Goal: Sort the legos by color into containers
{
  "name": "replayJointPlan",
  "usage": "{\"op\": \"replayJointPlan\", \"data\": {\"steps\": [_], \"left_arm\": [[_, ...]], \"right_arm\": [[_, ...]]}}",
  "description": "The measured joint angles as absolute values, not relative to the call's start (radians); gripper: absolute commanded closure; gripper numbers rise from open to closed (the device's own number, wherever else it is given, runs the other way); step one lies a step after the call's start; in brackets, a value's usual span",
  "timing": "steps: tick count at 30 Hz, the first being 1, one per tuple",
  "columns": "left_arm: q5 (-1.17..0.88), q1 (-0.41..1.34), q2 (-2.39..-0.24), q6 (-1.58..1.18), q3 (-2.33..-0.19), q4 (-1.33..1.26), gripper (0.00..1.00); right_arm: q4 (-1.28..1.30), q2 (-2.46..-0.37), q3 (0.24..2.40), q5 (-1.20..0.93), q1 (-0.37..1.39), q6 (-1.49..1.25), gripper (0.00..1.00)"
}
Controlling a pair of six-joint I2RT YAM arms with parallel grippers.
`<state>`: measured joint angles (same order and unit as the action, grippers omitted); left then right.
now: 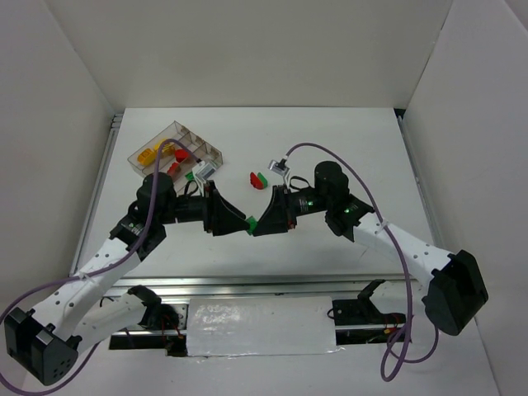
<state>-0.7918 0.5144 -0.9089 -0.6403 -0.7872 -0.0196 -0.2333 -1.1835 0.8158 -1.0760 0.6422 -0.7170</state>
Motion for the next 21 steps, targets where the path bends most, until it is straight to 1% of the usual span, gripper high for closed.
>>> {"op": "replayJointPlan", "data": {"steps": [1, 3, 4, 6, 7, 8, 9, 10, 11, 12, 13, 14, 21], "left_arm": [[-0.792, 0.514, -0.911, -0.642, -0.787, -0.022, 0.50], [-0.799, 0.514, -0.913, -0.655, -0.788, -0.030, 0.62], [-0.805, 0.516, -0.912, -0.654, -0.788, -0.031, 0.73], [-0.812, 0.517, -0.912, -0.655, -0.788, -0.028, 0.83], [-0.813, 0.517, -0.912, -0.657, -0.788, -0.027, 0.95], [-0.813, 0.517, -0.912, -0.657, -0.788, -0.027, 1.00], [-0.814, 0.517, -0.912, -0.657, -0.788, -0.027, 1.00], [-0.816, 0.517, -0.912, -0.657, -0.788, -0.027, 1.00], [-0.817, 0.517, -0.912, -0.657, -0.788, -0.028, 1.00], [-0.817, 0.517, -0.912, -0.657, -0.788, -0.028, 1.00], [-0.816, 0.517, -0.912, -0.657, -0.788, -0.028, 1.00], [-0.814, 0.517, -0.912, -0.658, -0.788, -0.030, 1.00], [-0.708, 0.511, -0.922, -0.627, -0.845, 0.057, 1.00]], "right_arm": [[-0.235, -1.190, 0.819, -1.074, 0.646, -0.718, 1.00], [-0.238, -1.201, 0.819, -1.062, 0.648, -0.719, 1.00], [-0.239, -1.206, 0.819, -1.060, 0.648, -0.721, 1.00], [-0.239, -1.212, 0.819, -1.058, 0.648, -0.720, 1.00], [-0.241, -1.213, 0.819, -1.058, 0.648, -0.720, 1.00], [-0.242, -1.214, 0.820, -1.058, 0.649, -0.720, 1.00], [-0.242, -1.215, 0.820, -1.059, 0.649, -0.720, 1.00], [-0.242, -1.215, 0.820, -1.058, 0.649, -0.720, 0.95], [-0.243, -1.216, 0.820, -1.059, 0.649, -0.720, 0.85], [-0.243, -1.216, 0.820, -1.059, 0.649, -0.720, 0.41], [-0.243, -1.217, 0.820, -1.058, 0.649, -0.725, 0.19], [-0.246, -1.217, 0.820, -1.050, 0.650, -0.729, 0.01], [-0.251, -1.219, 0.812, -0.995, 0.604, -0.719, 0.00]]}}
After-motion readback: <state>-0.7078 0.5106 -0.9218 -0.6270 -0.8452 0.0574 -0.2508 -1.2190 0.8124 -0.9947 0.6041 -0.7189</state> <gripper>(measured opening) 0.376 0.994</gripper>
